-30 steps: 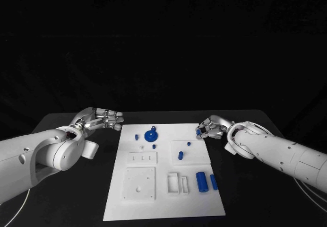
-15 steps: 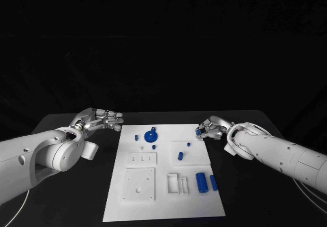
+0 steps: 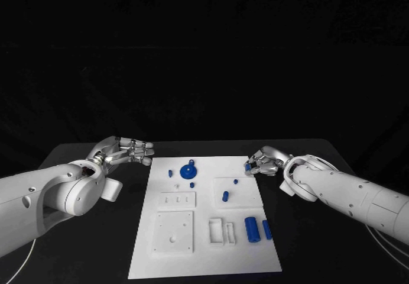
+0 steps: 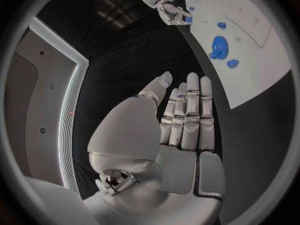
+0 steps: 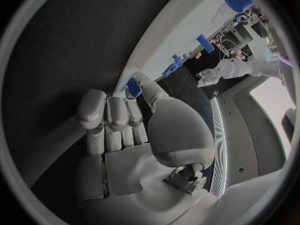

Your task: Assemble the parts on the task board

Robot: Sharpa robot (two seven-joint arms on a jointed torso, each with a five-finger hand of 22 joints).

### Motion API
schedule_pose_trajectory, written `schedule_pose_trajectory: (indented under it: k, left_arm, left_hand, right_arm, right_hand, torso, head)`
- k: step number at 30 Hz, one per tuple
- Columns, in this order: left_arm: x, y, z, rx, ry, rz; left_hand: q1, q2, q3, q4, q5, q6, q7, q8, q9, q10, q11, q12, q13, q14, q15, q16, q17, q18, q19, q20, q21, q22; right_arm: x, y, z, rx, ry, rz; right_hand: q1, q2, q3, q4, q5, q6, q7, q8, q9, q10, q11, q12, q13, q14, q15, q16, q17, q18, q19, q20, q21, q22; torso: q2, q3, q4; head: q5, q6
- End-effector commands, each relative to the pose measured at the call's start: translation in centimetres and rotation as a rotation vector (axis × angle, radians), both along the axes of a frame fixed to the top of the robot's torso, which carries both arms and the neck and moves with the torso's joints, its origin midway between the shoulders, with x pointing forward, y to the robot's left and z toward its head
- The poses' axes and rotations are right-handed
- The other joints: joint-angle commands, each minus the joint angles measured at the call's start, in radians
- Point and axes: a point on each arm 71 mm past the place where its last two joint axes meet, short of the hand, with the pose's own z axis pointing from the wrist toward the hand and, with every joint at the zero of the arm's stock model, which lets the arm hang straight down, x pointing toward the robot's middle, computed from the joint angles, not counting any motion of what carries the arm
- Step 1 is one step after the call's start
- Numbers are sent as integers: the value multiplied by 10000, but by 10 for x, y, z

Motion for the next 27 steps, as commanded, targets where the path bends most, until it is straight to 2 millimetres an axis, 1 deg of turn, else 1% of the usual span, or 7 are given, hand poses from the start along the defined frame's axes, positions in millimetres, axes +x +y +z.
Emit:
schedule_pose_trajectory:
  k: [1, 9, 12, 17, 20, 23, 27]
  left_arm:
    - [-1, -2, 0, -15, 26, -223]
    - [-2, -5, -1, 133, 257, -339]
    - [-1, -6, -3, 349, 443, -429]
    - [1, -11, -3, 685, 748, -504]
    - [3, -14, -3, 965, 1080, -533]
    - [6, -18, -2, 1243, 1417, -590]
    - [9, -27, -1, 1720, 1922, -780]
  left_hand:
    - [-26, 71, 14, 38, 37, 124, -36, -15, 4, 101, -64, -18, 12, 32, -32, -52, -10, 34, -55, 0, 6, 11]
    - [-175, 159, -50, 242, -12, 552, -221, -2, 14, 686, -279, -16, 14, 145, -105, 33, 41, 0, 89, -42, -71, -53]
    - [-288, 133, -120, 373, -71, 420, -223, -29, 6, 927, -361, -20, 14, 354, -180, 110, 99, 4, 324, -103, -106, -126]
    - [-513, 98, -265, 672, -155, 580, -345, -18, 10, 1572, -601, -10, 22, 1138, -475, 485, 527, -23, 1018, -357, 26, -173]
    - [-783, 72, -420, 1043, -247, 827, -520, -13, 12, 2406, -880, -2, 41, 1710, -762, 1206, 1093, -132, 1590, -648, 270, -107]
    - [-1079, 56, -625, 1420, -475, 952, -644, -28, 8, 3050, -1070, 62, 79, 2007, -966, 1976, 1661, -218, 1973, -869, 551, 30]
    - [-1281, 82, -1094, 1933, -977, 1240, -776, -50, 34, 3093, -1241, 1129, 372, 1748, -1167, 3423, 2751, -355, 2168, -1134, 1062, 383]
  right_arm:
    - [-1, 4, -5, 9, 57, 2]
    - [-1, 13, 1, -155, -291, -222]
    - [1, 20, 9, -368, -423, -272]
    - [5, 33, 23, -783, -671, -359]
    - [6, 45, 33, -1043, -804, -357]
    - [6, 57, 42, -1139, -1023, -240]
    - [5, 79, 54, -1281, -1366, 10]
  right_hand:
    - [-52, -8, -45, 86, -26, 282, -94, 62, 49, 3, -77, 25, 22, 2, -98, 26, 42, 44, 350, -84, 96, 1247]
    - [-21, 5, -113, 159, 7, 504, -165, 57, 52, 28, -137, 26, 41, 11, -127, 63, 105, 19, 372, -120, 158, 1262]
    - [-30, 45, -120, 252, -482, 569, -208, 59, 56, 14, -166, 2, 31, 12, -144, 60, 115, 12, 372, -133, 152, 1259]
    - [56, -215, 225, 596, -580, 611, -223, 63, 57, 50, -183, -6, 67, 22, -165, 19, 145, -7, 385, -165, 118, 1251]
    - [83, -297, 424, 669, -749, 620, -218, 53, 53, 51, -185, -17, 68, 26, -165, 5, 143, -7, 391, -163, 118, 1254]
    - [71, -469, 658, 817, -594, 637, -226, 58, 56, 63, -185, -21, 73, 35, -168, 0, 151, -9, 401, -169, 137, 1261]
    - [84, -523, 761, 882, -570, 657, -228, 61, 57, 77, -190, -8, 92, 30, -170, -9, 154, -12, 401, -172, 142, 1262]
  torso:
    - [-2, 0, -21]
    - [-21, -23, -15]
    - [-20, -19, -38]
    - [-80, -37, -49]
    - [-130, -53, -78]
    - [-192, -63, -113]
    - [-270, -90, -153]
  head:
    - [5, 11]
    - [114, 124]
    - [193, 169]
    - [309, 197]
    - [398, 153]
    - [497, 141]
    - [612, 124]
